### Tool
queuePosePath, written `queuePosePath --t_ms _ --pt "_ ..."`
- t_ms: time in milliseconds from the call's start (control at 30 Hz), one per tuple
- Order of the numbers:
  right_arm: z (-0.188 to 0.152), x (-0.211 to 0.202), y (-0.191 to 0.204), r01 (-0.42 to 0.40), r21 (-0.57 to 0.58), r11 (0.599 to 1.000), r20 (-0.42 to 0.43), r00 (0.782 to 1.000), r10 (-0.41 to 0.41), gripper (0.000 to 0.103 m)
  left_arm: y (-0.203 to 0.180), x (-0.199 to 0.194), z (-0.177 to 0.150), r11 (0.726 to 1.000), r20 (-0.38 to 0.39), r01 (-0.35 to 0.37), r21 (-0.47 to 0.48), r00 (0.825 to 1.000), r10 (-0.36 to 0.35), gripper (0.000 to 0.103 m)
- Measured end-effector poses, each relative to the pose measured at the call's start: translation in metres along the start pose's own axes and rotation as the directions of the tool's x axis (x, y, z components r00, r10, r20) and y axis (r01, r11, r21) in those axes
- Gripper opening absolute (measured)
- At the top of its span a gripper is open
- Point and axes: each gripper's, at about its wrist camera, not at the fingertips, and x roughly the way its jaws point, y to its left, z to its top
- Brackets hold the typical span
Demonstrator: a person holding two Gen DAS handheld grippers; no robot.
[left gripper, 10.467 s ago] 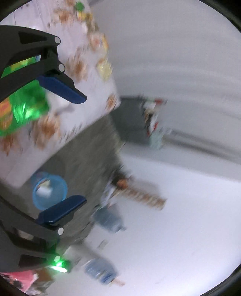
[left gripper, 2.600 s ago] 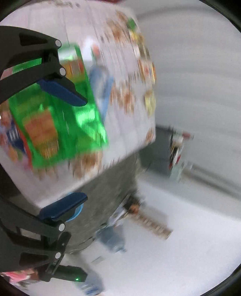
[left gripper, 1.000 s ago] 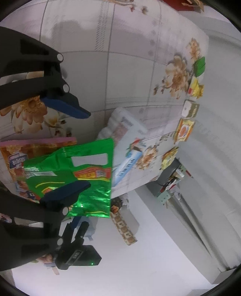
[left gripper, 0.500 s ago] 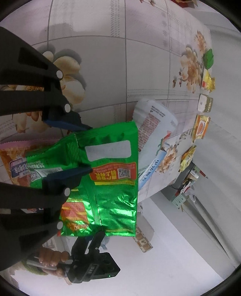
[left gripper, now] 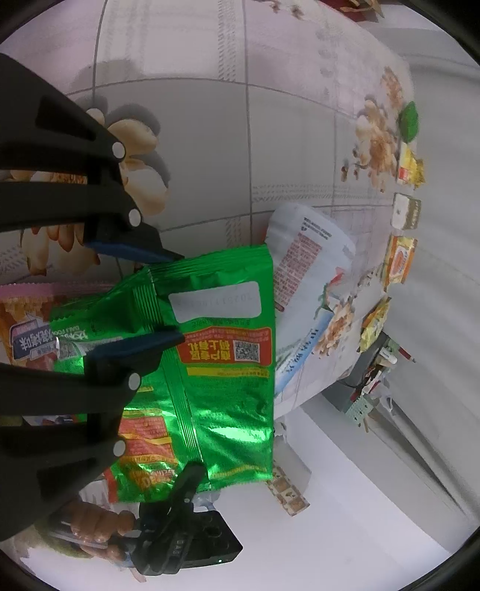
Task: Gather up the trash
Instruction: 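Grasp the green snack bag with the left gripper while the right grasps a green strip, then grasp the blue medicine box with the left gripper while the right holds the green strip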
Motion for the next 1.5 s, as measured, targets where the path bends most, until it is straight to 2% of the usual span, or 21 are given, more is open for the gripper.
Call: queuePosePath --t_ms 200,367,500,600,733,967,1000,1033,1067,1133,1167,1267,1300,1367,1400,1433,1500 --pt "-0.001 -0.014 0.003 -0.071 -0.003 0.997 0.036 0.997 0.071 0.005 -0.009 -0.016 0.004 0.999 0.036 0.025 0.03 0.999 -0.026 0.035" --pt "0.003 -0.042 -0.01 -0.124 0.035 0.992 0.107 0.987 0.12 0.005 -0.02 -0.024 0.013 0.997 0.065 0.071 0.036 0.995 -0.073 0.035" --pt "0.005 -0.078 -0.024 -0.132 0.062 0.989 0.204 0.972 0.117 0.004 -0.029 -0.024 0.018 0.996 0.071 0.069 0.051 0.995 -0.073 0.035" --pt "0.001 -0.116 -0.04 -0.134 0.084 0.987 0.299 0.949 0.104 0.004 -0.033 -0.021 0.021 0.996 0.066 0.07 0.057 0.995 -0.074 0.035" --pt "-0.008 -0.153 -0.061 -0.125 0.127 0.984 0.384 0.921 0.067 0.004 -0.041 -0.017 0.026 0.994 0.061 0.074 0.076 0.995 -0.078 0.035" --pt "-0.019 -0.174 -0.088 -0.128 0.194 0.972 0.434 0.9 0.032 0.004 -0.067 -0.008 0.047 0.985 0.071 0.032 0.17 0.997 -0.045 0.035" --pt "-0.021 -0.173 -0.089 -0.129 0.199 0.972 0.434 0.9 0.031 0.004 -0.071 -0.005 0.051 0.981 0.068 0.02 0.194 0.997 -0.034 0.036" --pt "-0.021 -0.173 -0.091 -0.131 0.204 0.97 0.433 0.901 0.03 0.004 -0.077 -0.002 0.055 0.974 0.064 0.008 0.227 0.998 -0.023 0.043" --pt "-0.02 -0.173 -0.092 -0.134 0.207 0.969 0.433 0.901 0.032 0.004 -0.083 0.002 0.06 0.963 0.056 -0.004 0.268 0.998 -0.011 0.048" --pt "-0.02 -0.177 -0.093 -0.143 0.209 0.967 0.432 0.901 0.039 0.004 -0.102 0.015 0.071 0.913 0.048 -0.071 0.402 0.997 0.057 0.06" --pt "-0.021 -0.179 -0.095 -0.148 0.207 0.967 0.433 0.9 0.045 0.004 -0.111 0.024 0.074 0.869 0.039 -0.096 0.485 0.995 0.088 0.064" --pt "-0.024 -0.181 -0.095 -0.159 0.204 0.966 0.436 0.898 0.055 0.004 -0.131 0.048 0.081 0.748 0.037 -0.156 0.645 0.984 0.174 0.071" --pt "-0.025 -0.181 -0.098 -0.162 0.204 0.966 0.437 0.898 0.058 0.004 -0.137 0.062 0.083 0.698 0.001 -0.149 0.701 0.978 0.208 0.073" --pt "-0.025 -0.182 -0.1 -0.168 0.206 0.964 0.439 0.896 0.062 0.004 -0.143 0.081 0.086 0.637 -0.054 -0.117 0.762 0.969 0.243 0.073" --pt "-0.026 -0.183 -0.101 -0.169 0.207 0.964 0.44 0.896 0.063 0.004 -0.147 0.094 0.089 0.603 -0.095 -0.092 0.792 0.958 0.27 0.074" --pt "-0.026 -0.184 -0.101 -0.171 0.207 0.963 0.44 0.896 0.064 0.004 -0.148 0.101 0.091 0.591 -0.126 -0.07 0.803 0.951 0.283 0.074" --pt "-0.026 -0.184 -0.102 -0.176 0.21 0.962 0.443 0.894 0.067 0.004 -0.151 0.118 0.096 0.586 -0.219 0.005 0.81 0.93 0.295 0.075"
